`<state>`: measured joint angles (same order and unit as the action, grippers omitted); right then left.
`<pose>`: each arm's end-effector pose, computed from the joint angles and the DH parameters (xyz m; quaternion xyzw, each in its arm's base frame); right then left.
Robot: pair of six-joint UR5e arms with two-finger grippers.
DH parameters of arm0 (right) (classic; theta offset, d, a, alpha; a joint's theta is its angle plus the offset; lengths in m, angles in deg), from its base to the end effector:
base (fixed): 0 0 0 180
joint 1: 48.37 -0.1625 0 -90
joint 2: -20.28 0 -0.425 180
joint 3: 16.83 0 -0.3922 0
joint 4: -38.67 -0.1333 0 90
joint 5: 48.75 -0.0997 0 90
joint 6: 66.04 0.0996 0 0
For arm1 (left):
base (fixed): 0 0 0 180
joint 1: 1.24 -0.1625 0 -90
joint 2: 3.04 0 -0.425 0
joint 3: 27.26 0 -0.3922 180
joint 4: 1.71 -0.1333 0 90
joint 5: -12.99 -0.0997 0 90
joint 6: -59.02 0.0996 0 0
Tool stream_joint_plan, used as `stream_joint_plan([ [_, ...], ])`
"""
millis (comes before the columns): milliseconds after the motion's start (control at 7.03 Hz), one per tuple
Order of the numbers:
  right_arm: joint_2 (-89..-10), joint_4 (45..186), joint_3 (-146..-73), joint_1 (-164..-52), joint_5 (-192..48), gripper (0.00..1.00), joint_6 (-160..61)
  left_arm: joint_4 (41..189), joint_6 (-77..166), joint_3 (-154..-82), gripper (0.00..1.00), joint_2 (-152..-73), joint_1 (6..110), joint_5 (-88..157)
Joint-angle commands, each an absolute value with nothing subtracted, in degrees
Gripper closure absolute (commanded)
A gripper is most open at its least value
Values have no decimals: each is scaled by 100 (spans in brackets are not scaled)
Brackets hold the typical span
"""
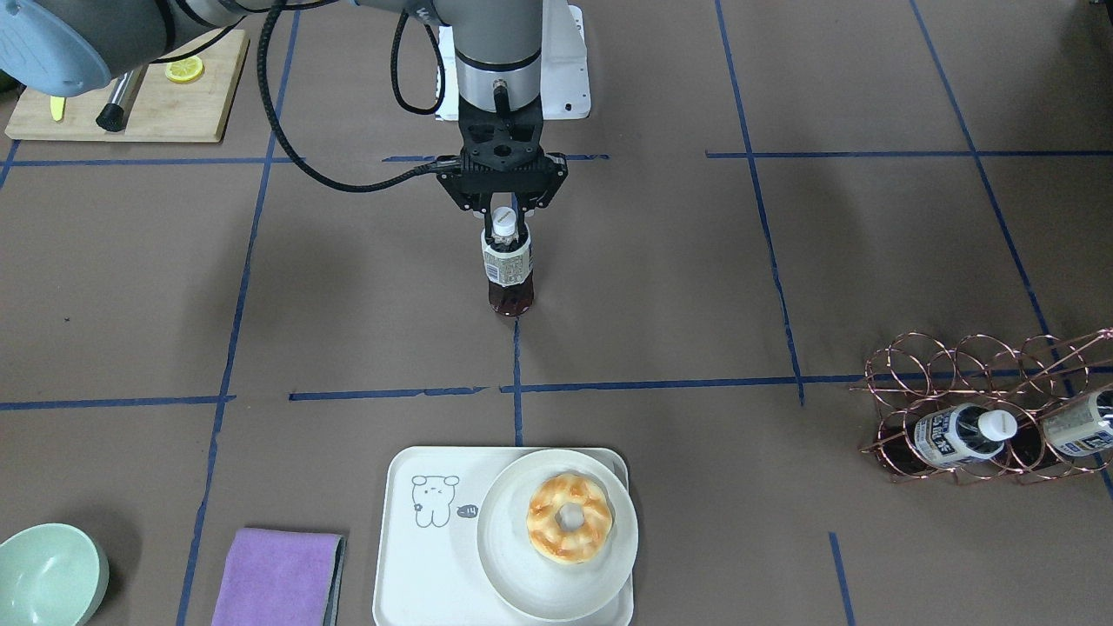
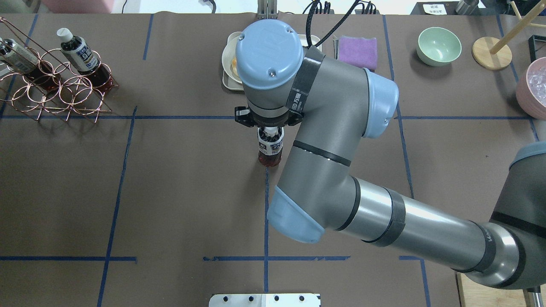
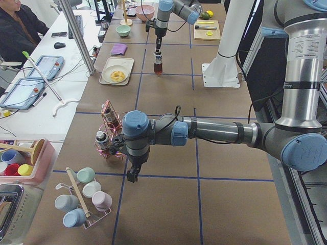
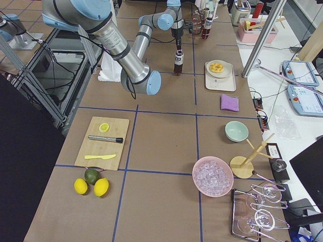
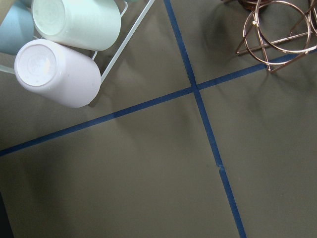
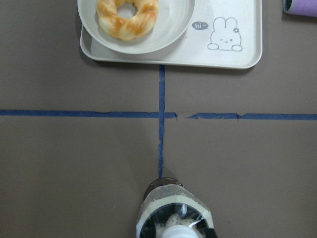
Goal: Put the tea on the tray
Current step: 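Close the right gripper on the bottle and lift it, then carry the bottle with the right gripper onto the tray beside the donut plate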
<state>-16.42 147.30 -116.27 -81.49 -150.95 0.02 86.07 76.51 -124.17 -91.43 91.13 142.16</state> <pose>-0.4912 -0.4545 0.0684 0.0918 -0.3751 0.0340 0.9218 -0.0903 -0.4790 0.6229 0.0827 0.3257 0.1328 0.9324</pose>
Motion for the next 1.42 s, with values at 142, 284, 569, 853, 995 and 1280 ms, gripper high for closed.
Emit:
stream_joint_plan([
  [142,-1602,14651,-11510,-9158,-15473,100,-467,8601,7651,-12438,0,-9155,9289,14210],
  [284,-1384,14468,-10996,-9448,-15553,100,-739,8601,7660,-12438,0,-9155,9324,14218],
  [569,-691,13837,-9381,-10055,-16053,100,-1195,8601,7660,-12438,0,-9155,9376,14218],
  [853,-653,13099,-8473,-10250,-16063,100,-1487,8601,7660,-12446,0,-9154,9455,14218],
  [995,-644,12860,-8198,-10338,-16089,100,-1497,8610,7660,-12446,0,-9163,9456,14218],
  [1280,-618,12832,-8003,-10330,-16090,100,-1585,8627,7660,-12438,0,-9181,9456,14210],
])
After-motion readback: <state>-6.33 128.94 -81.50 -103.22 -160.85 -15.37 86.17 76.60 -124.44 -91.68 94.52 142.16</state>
